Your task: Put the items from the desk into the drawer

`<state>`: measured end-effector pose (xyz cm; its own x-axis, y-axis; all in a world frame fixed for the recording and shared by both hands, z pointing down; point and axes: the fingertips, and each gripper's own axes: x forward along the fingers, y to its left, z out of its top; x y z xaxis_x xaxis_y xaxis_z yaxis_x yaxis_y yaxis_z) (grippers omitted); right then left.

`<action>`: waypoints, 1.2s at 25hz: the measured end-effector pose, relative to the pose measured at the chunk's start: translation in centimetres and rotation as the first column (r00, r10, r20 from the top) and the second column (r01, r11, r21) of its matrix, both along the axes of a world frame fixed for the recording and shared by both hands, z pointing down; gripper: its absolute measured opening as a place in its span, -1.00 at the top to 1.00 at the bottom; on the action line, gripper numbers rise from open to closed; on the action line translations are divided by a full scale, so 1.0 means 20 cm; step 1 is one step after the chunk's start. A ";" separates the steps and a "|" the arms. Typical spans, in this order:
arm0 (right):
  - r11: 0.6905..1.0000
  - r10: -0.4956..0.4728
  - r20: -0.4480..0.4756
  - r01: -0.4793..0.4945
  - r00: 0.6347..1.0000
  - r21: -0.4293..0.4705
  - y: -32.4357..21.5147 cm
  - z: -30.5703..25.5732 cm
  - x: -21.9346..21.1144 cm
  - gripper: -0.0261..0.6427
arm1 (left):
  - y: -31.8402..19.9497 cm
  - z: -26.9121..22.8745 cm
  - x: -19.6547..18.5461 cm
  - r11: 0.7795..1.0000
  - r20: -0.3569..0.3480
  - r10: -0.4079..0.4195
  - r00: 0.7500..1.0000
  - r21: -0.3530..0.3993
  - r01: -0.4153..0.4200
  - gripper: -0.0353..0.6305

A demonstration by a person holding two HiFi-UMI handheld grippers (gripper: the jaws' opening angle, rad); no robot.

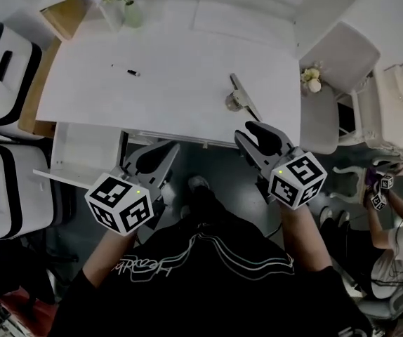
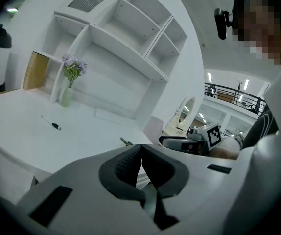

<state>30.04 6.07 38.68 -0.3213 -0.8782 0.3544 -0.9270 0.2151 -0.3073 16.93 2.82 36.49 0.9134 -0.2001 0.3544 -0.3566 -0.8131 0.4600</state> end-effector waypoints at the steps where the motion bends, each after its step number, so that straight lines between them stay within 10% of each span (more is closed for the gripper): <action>1: 1.000 0.002 -0.023 -0.002 1.000 -0.008 -0.04 0.03 0.04 0.48 | -0.03 0.01 0.03 1.000 0.010 -0.002 1.000 -0.003 0.002 0.83; 9: 0.994 -0.014 -0.288 -0.019 0.958 -0.110 -0.32 0.35 0.32 0.41 | -0.26 0.11 0.21 0.999 0.062 -0.027 0.998 -0.023 0.029 0.83; 17: 0.983 -0.076 -0.536 -0.028 0.841 -0.183 -0.47 0.62 0.41 0.45 | -0.36 0.11 0.25 0.997 0.097 -0.072 0.993 -0.023 0.074 0.83; 30: 0.984 -0.039 -0.564 -0.066 0.825 -0.164 -0.50 0.58 0.48 0.72 | -0.39 0.04 0.24 0.994 0.079 -0.114 0.990 0.016 0.113 0.83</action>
<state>39.73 -3.90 50.23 -0.0081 -0.7906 0.6123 -0.9513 0.1948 0.2390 21.70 -4.91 37.25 0.8535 -0.3050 0.4226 -0.4820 -0.7705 0.4172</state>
